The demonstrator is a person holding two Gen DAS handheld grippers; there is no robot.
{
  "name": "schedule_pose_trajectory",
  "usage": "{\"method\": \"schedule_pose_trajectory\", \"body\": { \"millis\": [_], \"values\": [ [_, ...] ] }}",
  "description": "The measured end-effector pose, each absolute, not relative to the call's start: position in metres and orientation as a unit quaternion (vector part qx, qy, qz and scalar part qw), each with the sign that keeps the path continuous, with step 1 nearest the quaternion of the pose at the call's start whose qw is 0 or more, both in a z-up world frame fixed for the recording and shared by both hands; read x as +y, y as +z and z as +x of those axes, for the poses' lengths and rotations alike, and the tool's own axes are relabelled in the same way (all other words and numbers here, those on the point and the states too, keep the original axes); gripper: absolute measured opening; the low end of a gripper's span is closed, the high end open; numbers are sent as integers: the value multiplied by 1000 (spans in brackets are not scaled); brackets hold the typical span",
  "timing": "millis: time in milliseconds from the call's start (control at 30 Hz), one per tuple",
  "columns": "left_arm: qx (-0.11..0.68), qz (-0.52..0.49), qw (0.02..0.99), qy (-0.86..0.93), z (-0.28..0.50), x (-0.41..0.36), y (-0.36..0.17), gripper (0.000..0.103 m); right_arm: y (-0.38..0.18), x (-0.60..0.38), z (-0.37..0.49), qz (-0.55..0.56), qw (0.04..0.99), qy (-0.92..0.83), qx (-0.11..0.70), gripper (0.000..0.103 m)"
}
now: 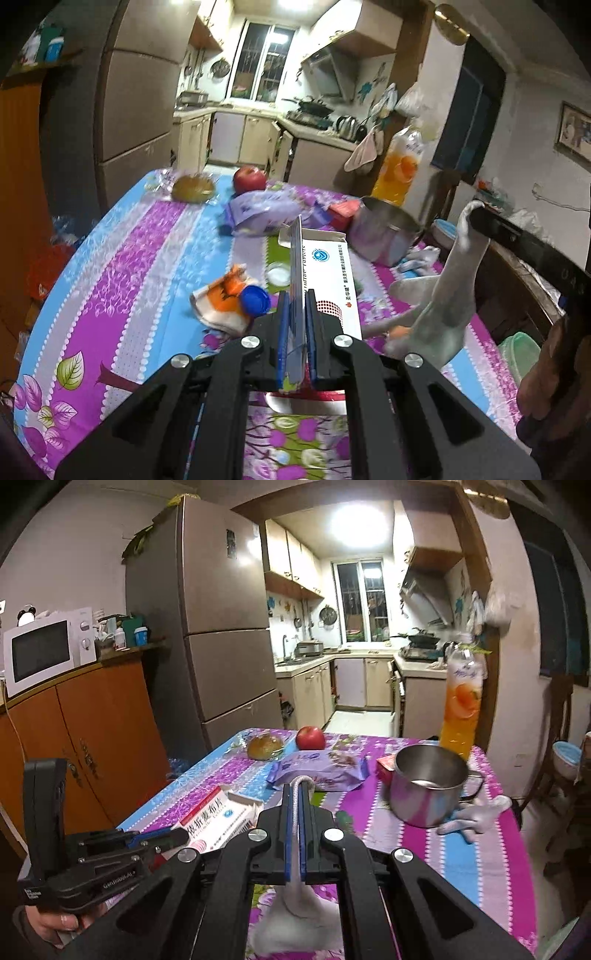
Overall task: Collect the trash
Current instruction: 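Grasp the white medicine box with the left tool while the right tool grasps the white glove, then carry the medicine box and glove over the green bin with both tools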
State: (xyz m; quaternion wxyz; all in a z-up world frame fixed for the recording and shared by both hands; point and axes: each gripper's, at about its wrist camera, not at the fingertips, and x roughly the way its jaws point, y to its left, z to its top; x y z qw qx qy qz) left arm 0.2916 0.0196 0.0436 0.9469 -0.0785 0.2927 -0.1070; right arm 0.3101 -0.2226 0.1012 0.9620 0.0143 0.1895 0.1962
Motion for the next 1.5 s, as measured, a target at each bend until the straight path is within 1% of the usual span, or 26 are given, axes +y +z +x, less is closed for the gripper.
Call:
{"method": "schedule_pose_trajectory", "body": {
  "millis": [533,967,1500],
  "values": [
    [255,-49,952,-162,260,-57,81,7,133,-303,241,31,976,136,169,3],
    [247,-32,943,-223,245,-127,90,7,151,-368,191,31,984,74,156,3],
    [253,1,911,-326,226,-246,87,7,159,-493,116,44,985,-45,158,3]
  ]
}}
